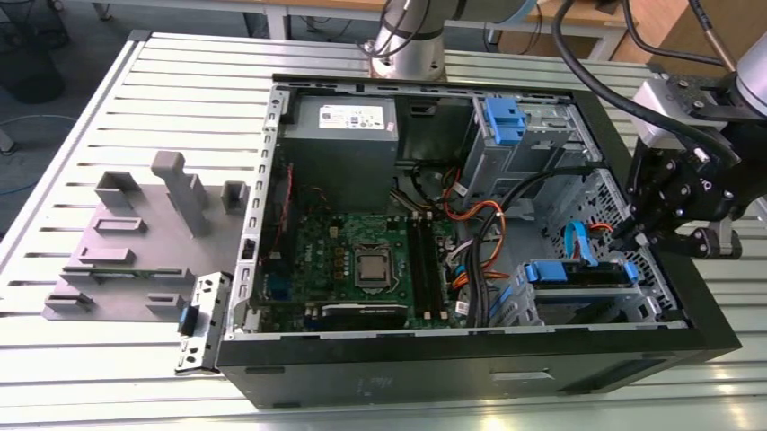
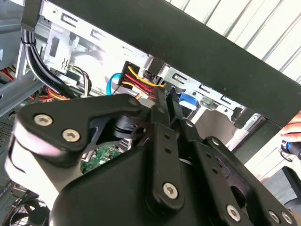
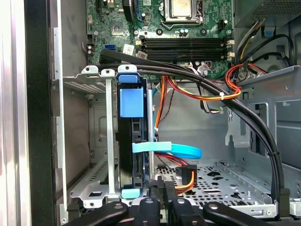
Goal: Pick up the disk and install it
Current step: 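Insert the second disk wire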
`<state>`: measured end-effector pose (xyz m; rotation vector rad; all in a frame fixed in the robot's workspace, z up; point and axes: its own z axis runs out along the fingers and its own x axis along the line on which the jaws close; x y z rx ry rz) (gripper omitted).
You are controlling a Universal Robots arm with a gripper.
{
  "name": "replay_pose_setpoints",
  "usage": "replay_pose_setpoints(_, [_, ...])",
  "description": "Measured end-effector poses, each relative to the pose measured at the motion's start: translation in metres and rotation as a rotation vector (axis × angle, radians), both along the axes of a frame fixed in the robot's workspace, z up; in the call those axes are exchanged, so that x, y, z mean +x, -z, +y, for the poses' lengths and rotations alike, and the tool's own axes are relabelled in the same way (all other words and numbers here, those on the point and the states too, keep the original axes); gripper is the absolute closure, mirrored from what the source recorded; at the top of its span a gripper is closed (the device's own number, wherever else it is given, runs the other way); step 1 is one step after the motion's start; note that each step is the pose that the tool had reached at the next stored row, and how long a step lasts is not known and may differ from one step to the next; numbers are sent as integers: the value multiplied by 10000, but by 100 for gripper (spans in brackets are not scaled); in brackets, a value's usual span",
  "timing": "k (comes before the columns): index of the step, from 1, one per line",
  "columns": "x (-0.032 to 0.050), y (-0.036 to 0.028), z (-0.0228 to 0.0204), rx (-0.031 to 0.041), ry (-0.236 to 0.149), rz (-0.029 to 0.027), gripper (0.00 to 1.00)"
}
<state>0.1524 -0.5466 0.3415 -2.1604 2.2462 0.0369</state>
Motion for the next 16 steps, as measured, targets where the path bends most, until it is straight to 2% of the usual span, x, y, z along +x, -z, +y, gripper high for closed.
replay_pose_setpoints(9, [-10, 1, 0, 2, -2, -1, 84])
replay_pose_setpoints(16, [-143, 0, 0, 0, 0, -42, 84])
